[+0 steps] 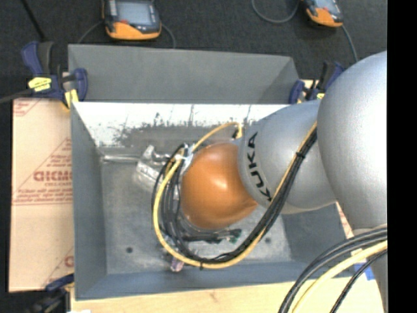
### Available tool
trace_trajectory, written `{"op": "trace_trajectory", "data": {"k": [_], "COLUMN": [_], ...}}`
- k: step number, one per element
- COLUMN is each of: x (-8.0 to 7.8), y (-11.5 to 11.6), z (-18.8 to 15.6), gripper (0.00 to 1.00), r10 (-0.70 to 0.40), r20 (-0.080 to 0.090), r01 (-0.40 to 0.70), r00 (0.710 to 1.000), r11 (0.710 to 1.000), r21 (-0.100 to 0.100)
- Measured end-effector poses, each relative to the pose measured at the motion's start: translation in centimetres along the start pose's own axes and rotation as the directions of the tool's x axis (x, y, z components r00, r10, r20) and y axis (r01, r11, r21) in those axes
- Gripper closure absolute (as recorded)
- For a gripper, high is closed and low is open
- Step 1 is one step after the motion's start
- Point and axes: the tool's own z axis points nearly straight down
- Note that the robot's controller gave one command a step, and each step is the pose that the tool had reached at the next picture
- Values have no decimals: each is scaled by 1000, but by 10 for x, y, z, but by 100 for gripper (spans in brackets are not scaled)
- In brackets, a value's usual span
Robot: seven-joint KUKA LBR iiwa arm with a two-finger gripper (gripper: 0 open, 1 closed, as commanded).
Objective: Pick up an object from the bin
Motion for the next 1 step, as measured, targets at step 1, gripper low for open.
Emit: {"op": "trace_trajectory", "data": {"k": [1], "x": [-4], "y": [-9], "z": [-67], "gripper": [100], "r10": [-3], "r20": [3], "r01": [3], "r00": [1000], "r11": [1000], "r21": [5]}}
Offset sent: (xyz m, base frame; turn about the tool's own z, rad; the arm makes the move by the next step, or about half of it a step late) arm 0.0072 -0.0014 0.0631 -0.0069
